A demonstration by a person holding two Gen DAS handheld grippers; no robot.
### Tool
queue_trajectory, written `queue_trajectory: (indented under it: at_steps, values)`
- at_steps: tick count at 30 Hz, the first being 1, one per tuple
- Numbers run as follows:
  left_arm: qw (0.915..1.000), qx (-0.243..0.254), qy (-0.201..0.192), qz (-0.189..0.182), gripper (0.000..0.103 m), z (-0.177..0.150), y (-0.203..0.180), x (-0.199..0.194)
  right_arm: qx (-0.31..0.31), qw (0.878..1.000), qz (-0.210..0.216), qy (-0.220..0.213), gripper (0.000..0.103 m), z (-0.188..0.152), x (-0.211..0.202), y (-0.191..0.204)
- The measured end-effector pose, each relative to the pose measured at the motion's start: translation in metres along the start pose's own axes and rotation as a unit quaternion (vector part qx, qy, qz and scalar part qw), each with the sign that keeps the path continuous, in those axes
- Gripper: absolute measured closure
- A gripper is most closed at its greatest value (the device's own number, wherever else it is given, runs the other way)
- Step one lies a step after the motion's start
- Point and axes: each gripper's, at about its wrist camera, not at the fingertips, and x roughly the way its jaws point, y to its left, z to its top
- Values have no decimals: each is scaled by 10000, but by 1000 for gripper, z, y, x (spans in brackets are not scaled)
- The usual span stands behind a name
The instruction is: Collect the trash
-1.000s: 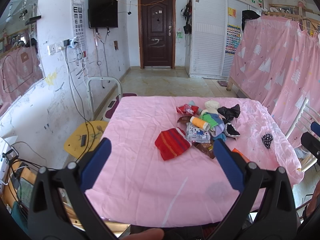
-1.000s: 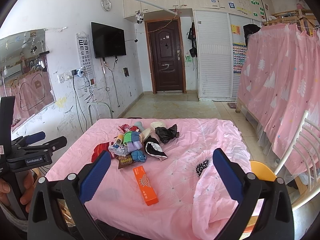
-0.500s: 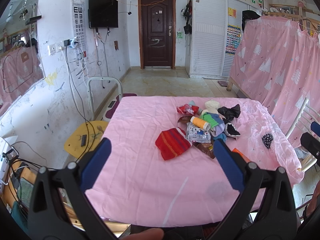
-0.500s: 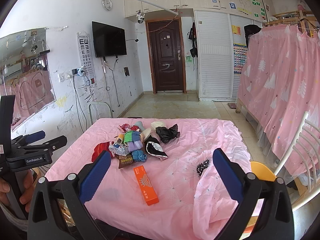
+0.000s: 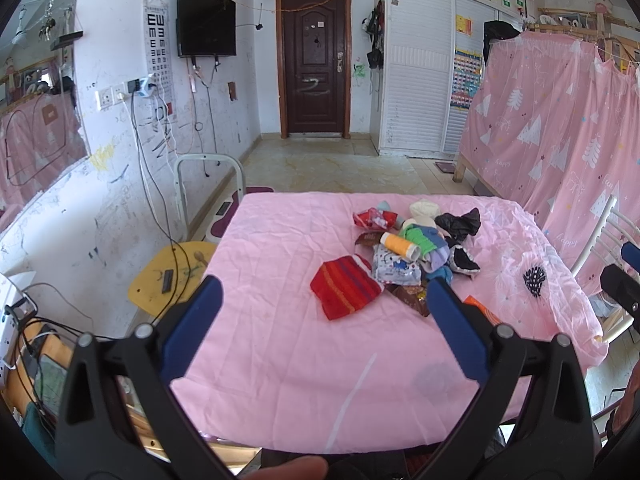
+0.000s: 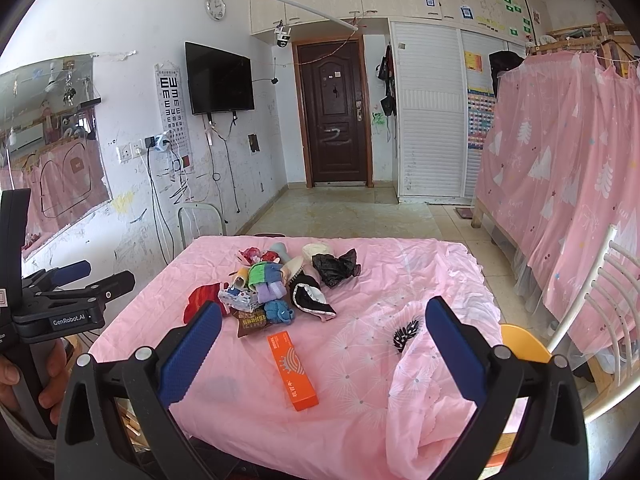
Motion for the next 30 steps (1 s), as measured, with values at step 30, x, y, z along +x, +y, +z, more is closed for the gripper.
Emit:
queue_trajectory:
  at_steps: [30]
  values:
    - [9998,-35,171,-11,5,0,4,14,-85,9997,91,193,11,-4,13,6]
